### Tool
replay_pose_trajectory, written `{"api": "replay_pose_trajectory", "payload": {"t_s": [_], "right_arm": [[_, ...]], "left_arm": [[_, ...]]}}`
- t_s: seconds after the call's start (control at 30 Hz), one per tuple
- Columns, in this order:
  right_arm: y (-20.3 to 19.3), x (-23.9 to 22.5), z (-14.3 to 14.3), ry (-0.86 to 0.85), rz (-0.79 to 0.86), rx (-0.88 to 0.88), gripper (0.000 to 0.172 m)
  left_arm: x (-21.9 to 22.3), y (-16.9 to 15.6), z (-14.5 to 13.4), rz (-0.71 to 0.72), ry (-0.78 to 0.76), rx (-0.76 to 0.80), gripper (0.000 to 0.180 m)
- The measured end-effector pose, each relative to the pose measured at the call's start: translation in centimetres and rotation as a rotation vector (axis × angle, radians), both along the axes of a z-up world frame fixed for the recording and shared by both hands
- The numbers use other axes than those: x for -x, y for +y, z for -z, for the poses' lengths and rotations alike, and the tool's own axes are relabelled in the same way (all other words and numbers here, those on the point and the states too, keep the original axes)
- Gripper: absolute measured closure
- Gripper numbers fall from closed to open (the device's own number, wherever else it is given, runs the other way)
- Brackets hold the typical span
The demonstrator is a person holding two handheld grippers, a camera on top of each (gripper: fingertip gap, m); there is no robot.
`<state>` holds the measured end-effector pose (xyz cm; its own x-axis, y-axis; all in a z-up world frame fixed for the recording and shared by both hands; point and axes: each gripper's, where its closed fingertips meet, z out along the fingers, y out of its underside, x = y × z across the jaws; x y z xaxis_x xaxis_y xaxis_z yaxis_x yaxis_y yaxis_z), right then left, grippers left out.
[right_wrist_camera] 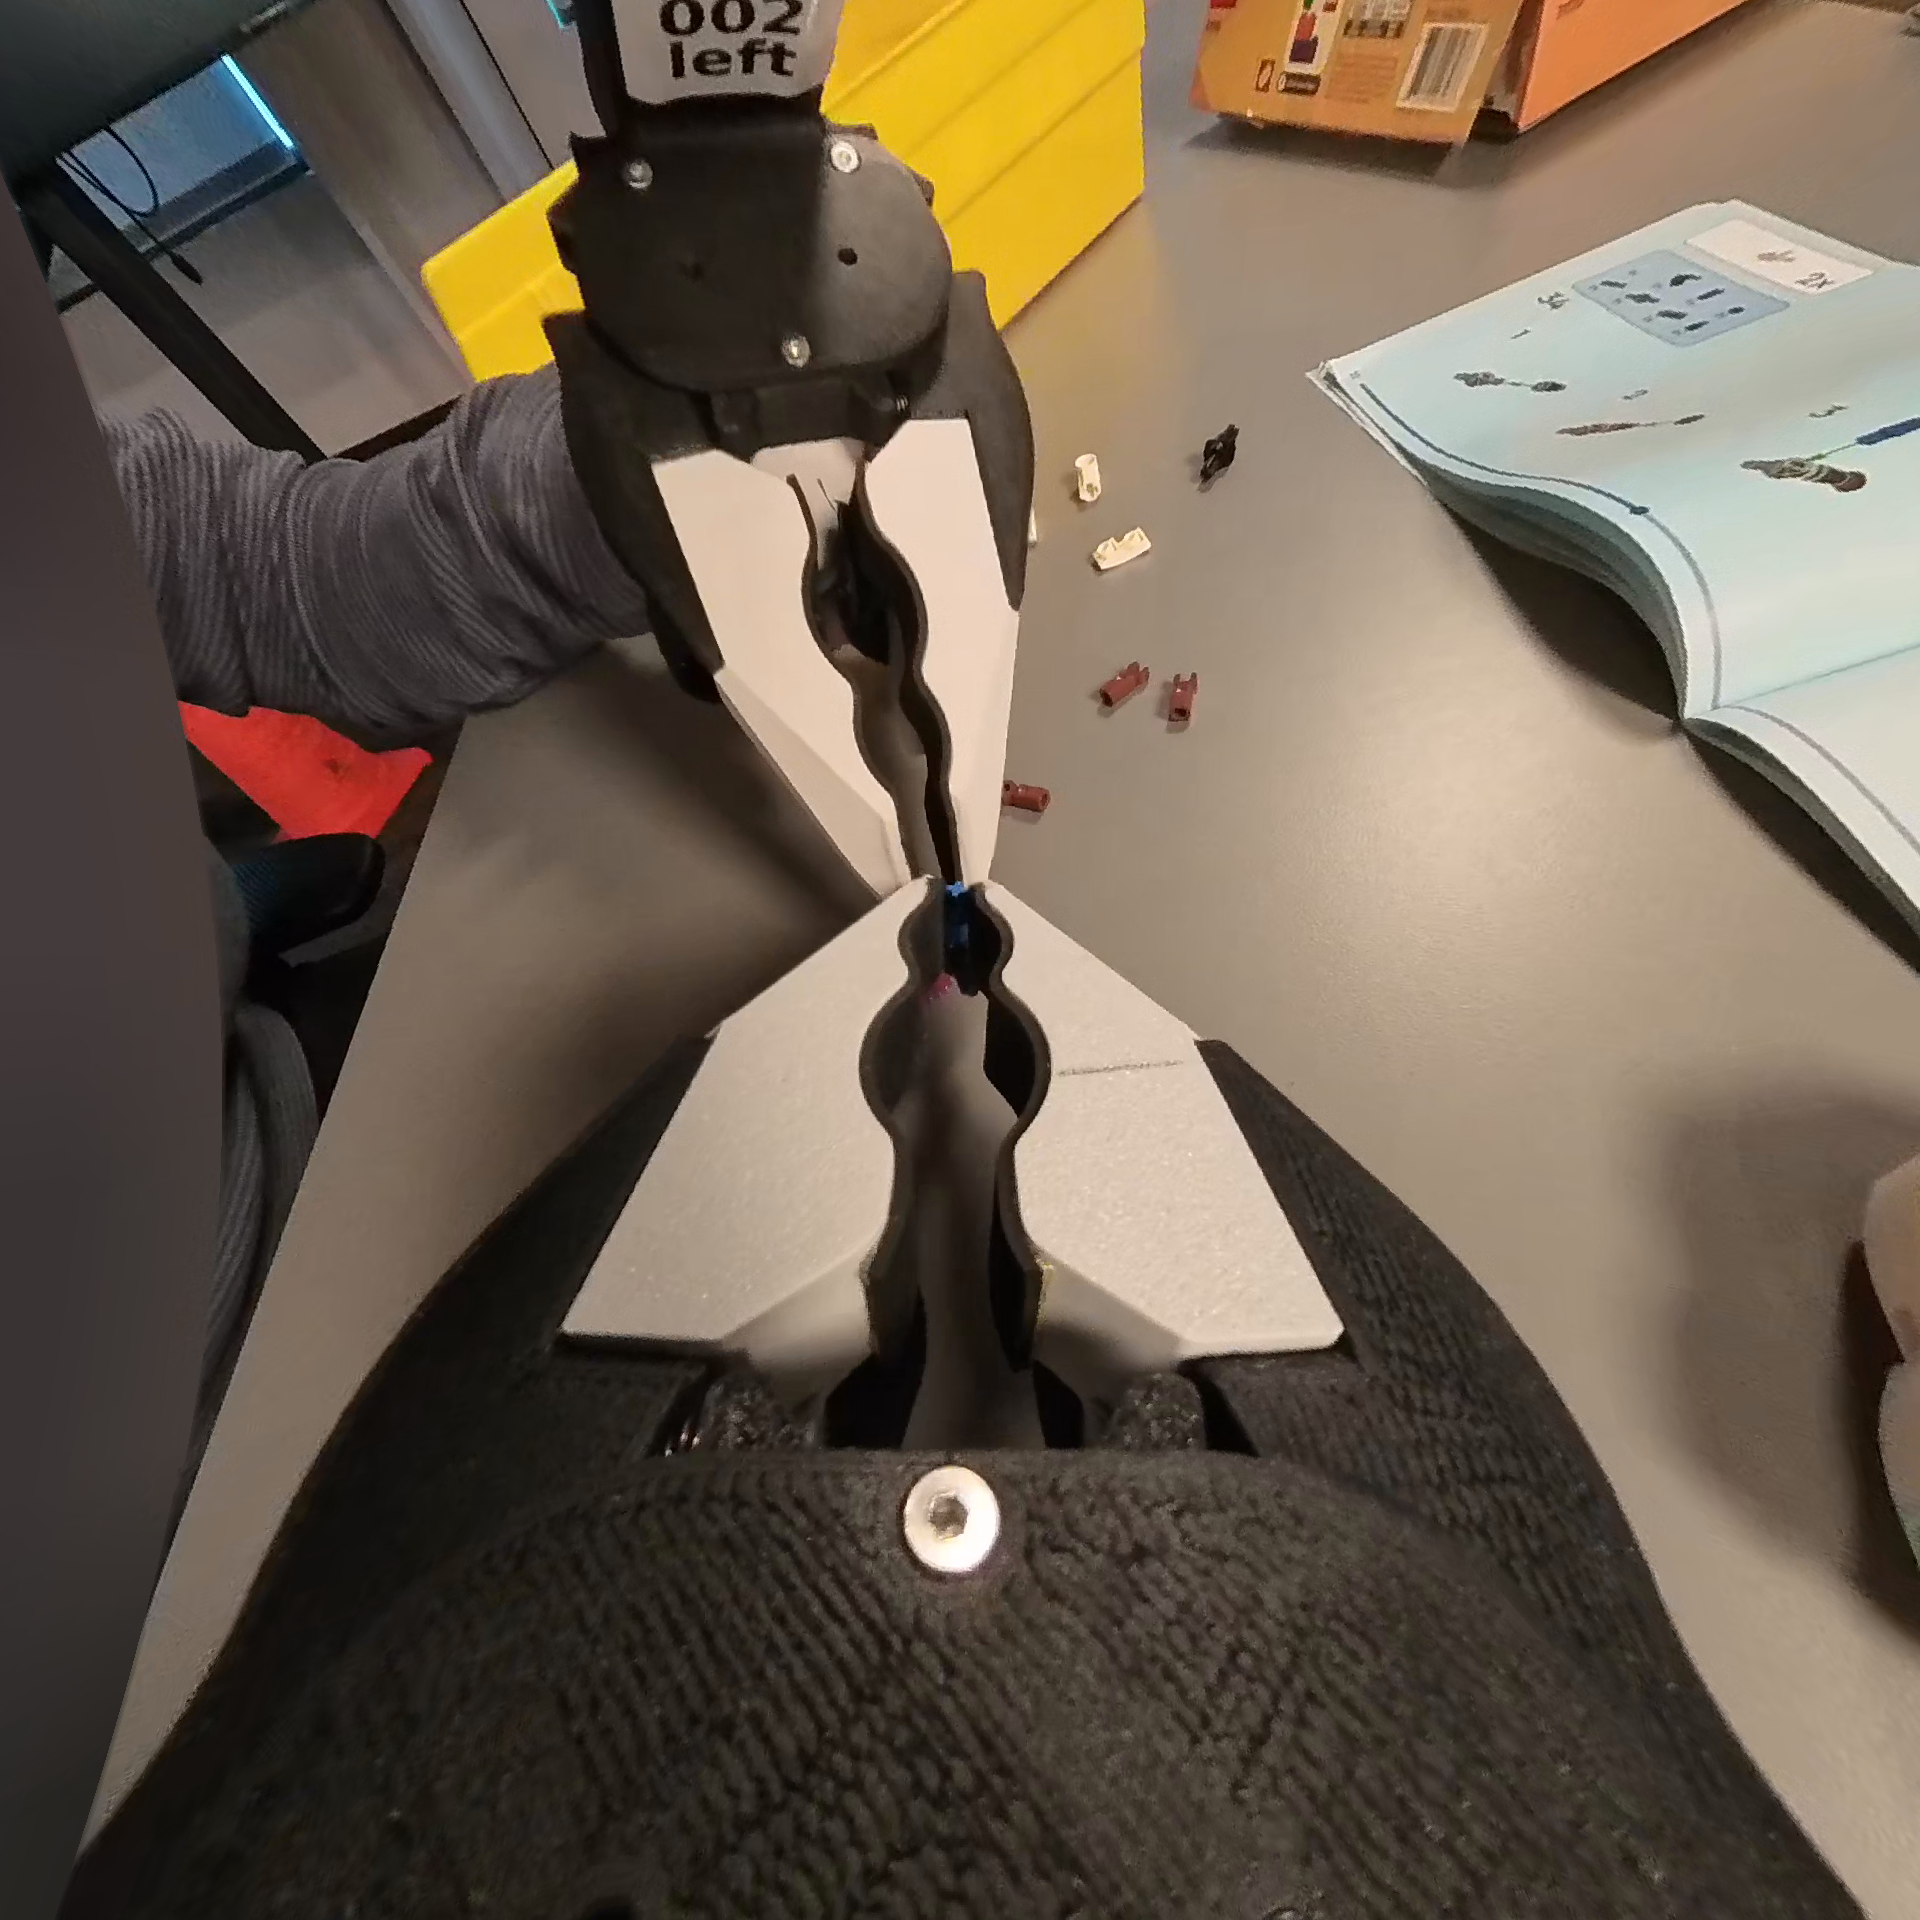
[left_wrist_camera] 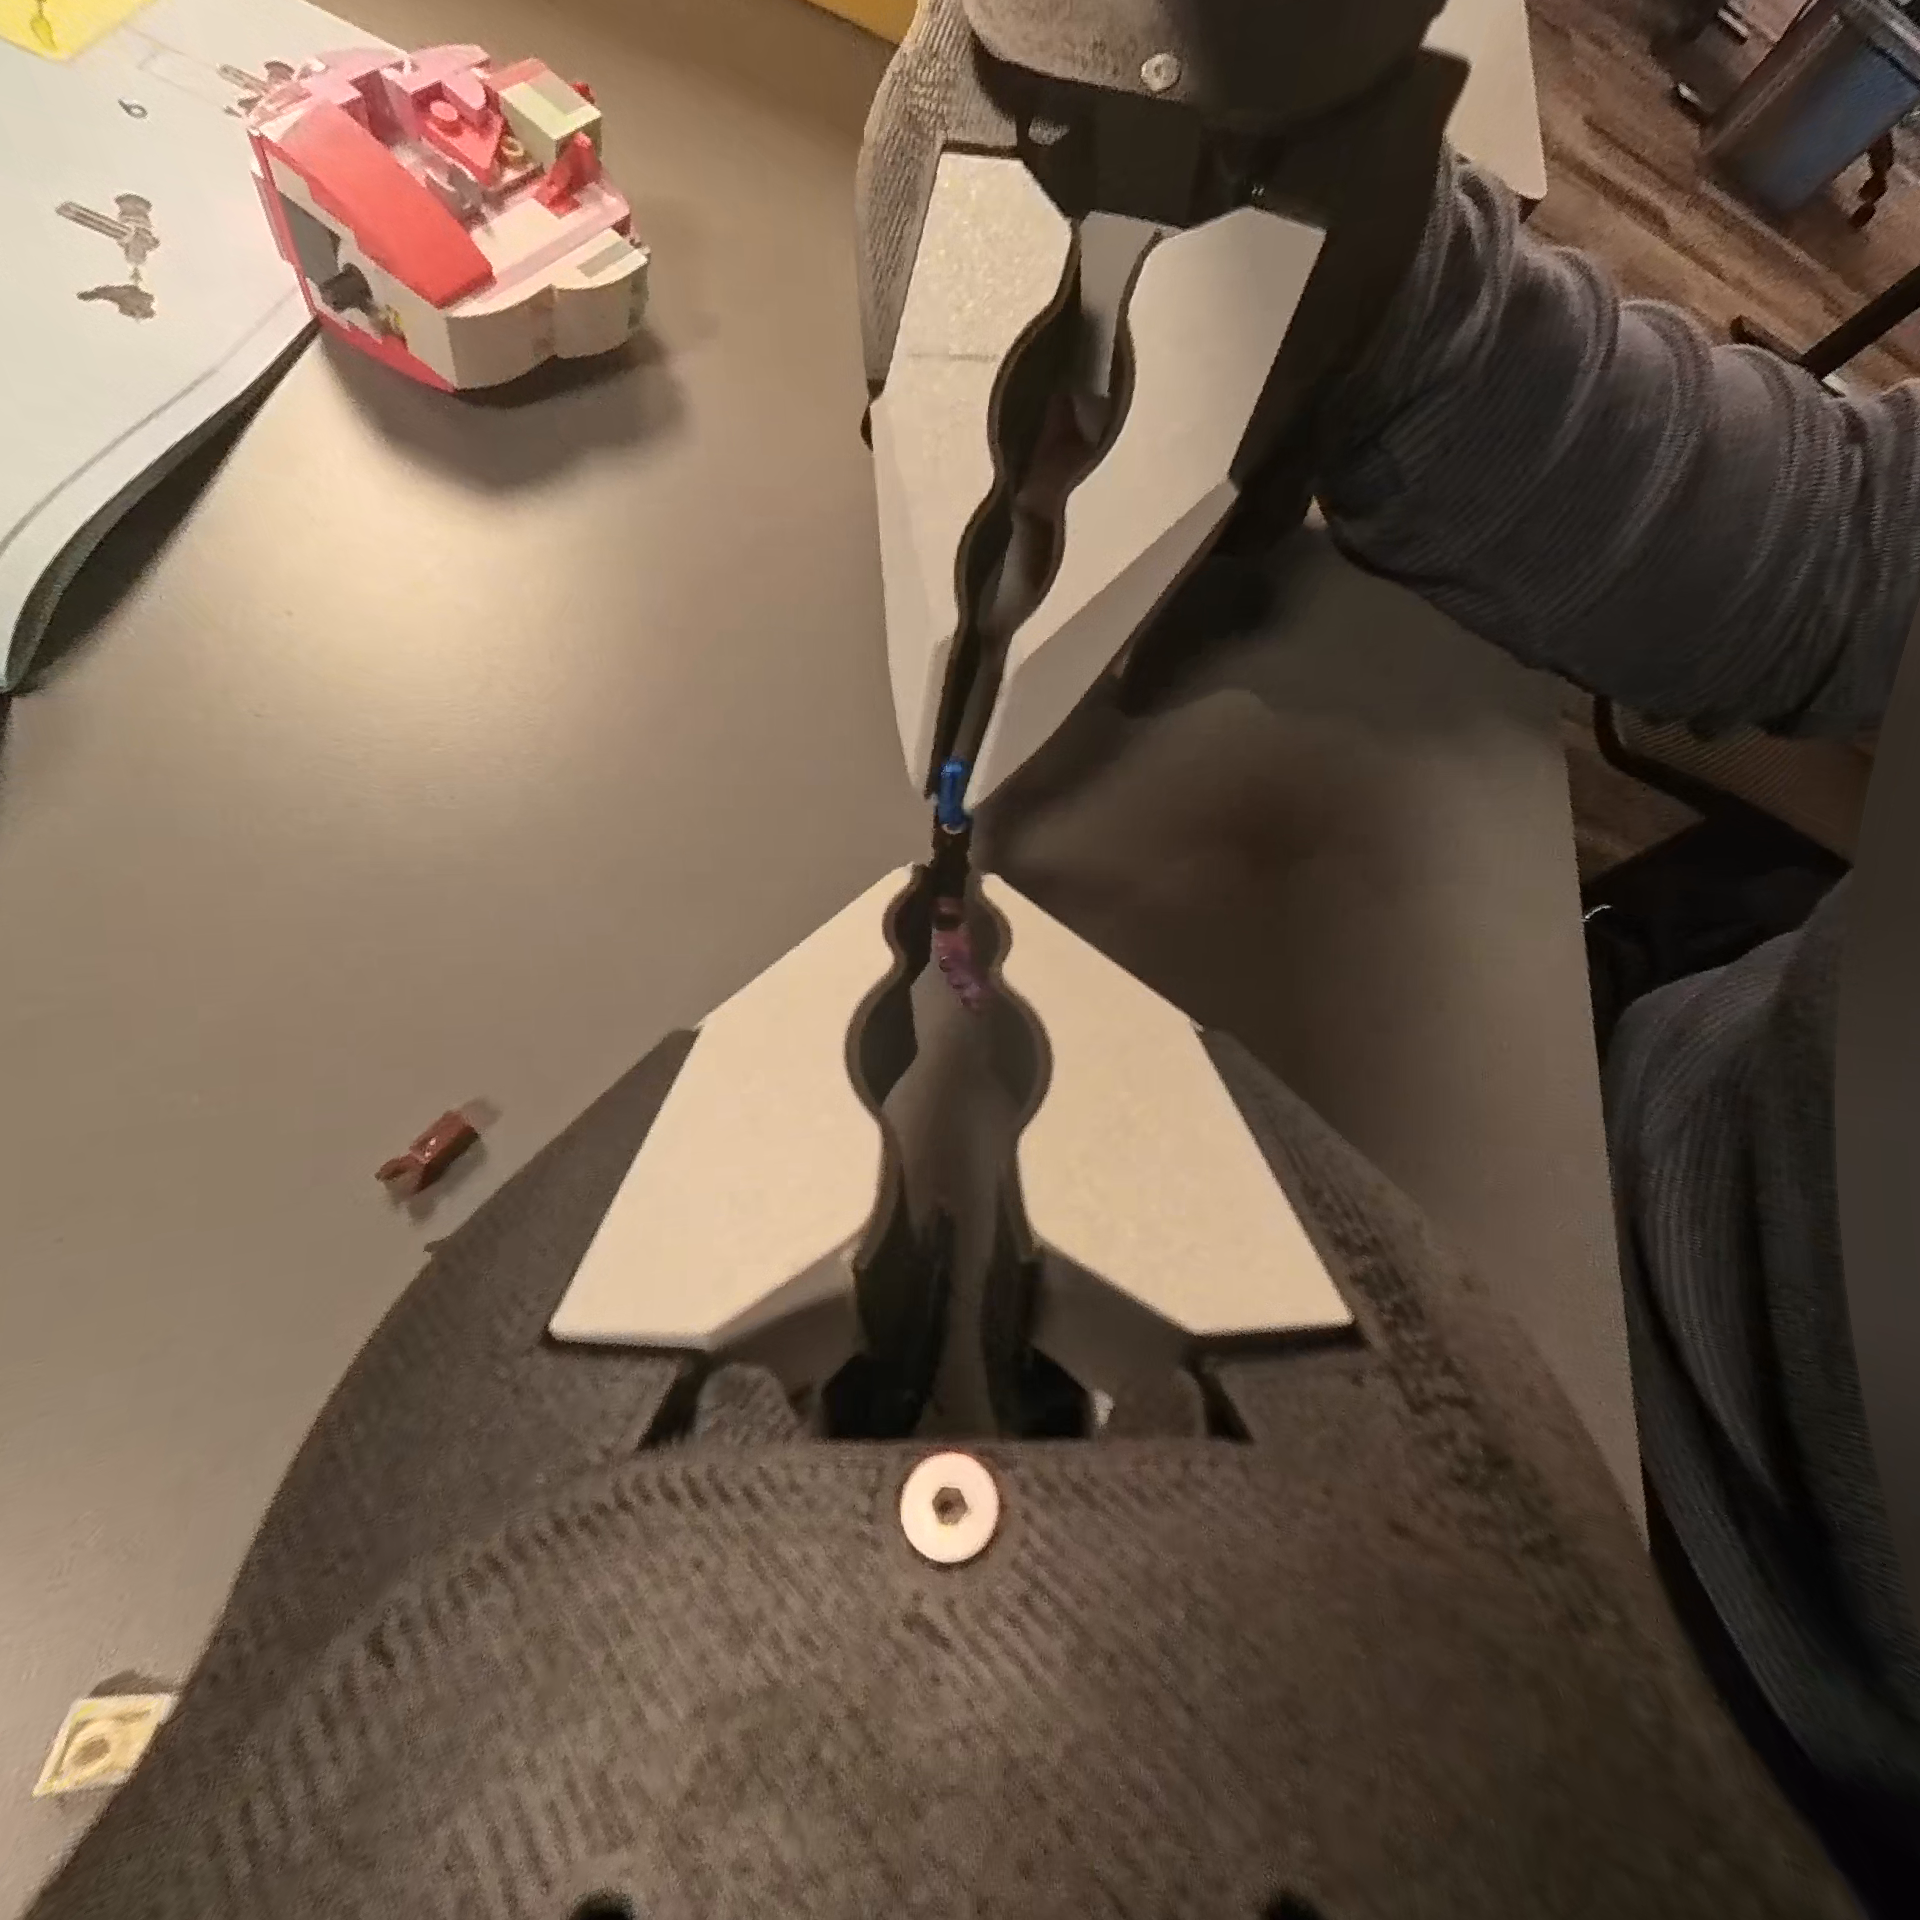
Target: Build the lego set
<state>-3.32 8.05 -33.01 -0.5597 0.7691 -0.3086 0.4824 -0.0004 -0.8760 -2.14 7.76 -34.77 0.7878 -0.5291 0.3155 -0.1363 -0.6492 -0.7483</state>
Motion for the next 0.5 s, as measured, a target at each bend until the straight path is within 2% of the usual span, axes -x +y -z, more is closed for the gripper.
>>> {"api": "replay_pose_trajectory", "payload": {"t_s": [0.17,0.33,0.5], "right_arm": [[-0.05,-0.04,0.35,0.013,-0.004,-0.069,0.169],[-0.11,-0.17,0.79,0.088,-0.022,-0.263,0.169],[-0.05,-0.07,0.36,0.211,-0.026,-0.416,0.169]], "left_arm": [[0.14,0.03,0.21,-0.002,0.031,-0.004,0.175],[0.26,0.25,0.61,0.007,0.137,-0.047,0.176],[0.41,0.52,0.08,-0.003,0.127,-0.085,0.176]]}}
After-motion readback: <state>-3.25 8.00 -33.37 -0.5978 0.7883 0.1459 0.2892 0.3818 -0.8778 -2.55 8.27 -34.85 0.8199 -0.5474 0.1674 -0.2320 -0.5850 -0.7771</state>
